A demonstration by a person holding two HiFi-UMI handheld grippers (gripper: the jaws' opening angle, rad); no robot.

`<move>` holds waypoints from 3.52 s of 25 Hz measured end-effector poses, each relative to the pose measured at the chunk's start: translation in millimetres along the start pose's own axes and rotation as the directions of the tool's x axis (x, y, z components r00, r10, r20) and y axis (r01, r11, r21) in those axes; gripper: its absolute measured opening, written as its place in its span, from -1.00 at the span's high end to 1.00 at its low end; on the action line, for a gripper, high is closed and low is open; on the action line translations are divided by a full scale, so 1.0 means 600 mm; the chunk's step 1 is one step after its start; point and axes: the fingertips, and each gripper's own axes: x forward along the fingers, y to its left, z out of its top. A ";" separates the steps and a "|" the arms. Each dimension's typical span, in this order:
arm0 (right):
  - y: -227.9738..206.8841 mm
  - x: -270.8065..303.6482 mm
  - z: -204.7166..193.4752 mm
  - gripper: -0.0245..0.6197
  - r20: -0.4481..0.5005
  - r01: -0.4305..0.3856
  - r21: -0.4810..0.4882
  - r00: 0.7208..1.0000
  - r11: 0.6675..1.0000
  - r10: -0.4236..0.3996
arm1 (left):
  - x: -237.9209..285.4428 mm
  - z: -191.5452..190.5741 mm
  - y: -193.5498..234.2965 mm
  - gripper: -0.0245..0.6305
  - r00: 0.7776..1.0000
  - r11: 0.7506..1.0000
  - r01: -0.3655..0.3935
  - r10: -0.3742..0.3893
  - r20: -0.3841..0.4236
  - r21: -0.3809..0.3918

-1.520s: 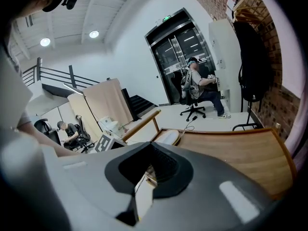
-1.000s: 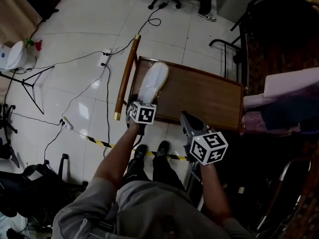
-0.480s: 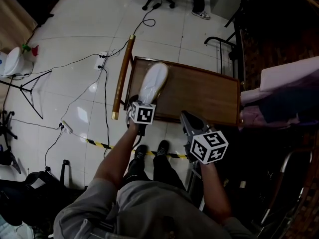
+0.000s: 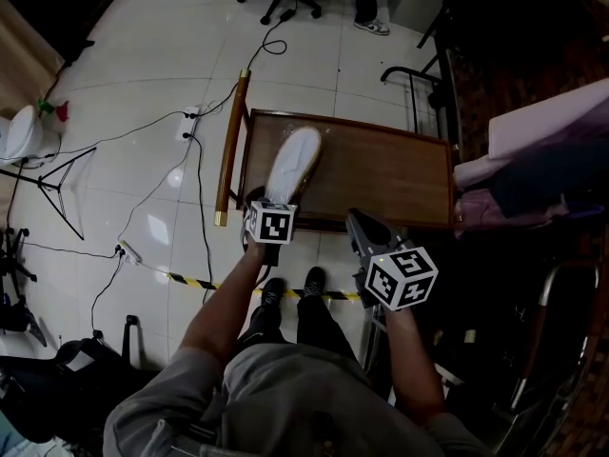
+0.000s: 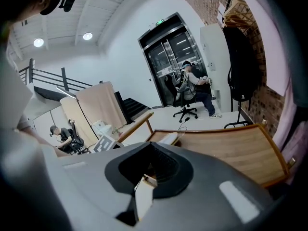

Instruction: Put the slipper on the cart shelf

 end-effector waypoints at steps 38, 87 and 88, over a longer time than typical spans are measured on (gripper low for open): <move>0.136 -0.574 -0.176 0.92 0.308 0.536 0.238 0.749 0.810 -0.587 | -0.434 -0.064 -0.443 0.27 0.823 0.727 0.425 -0.559 0.105 0.539; 0.389 -1.313 -0.658 0.92 0.002 0.737 0.672 -0.092 -0.067 -0.996 | -0.775 -0.692 -1.221 0.27 0.343 -0.166 0.692 -0.781 -0.521 0.703; 0.390 -1.318 -0.663 0.92 -0.009 0.733 0.676 -0.103 -0.082 -0.995 | -0.775 -0.699 -1.231 0.27 0.337 -0.170 0.694 -0.782 -0.524 0.699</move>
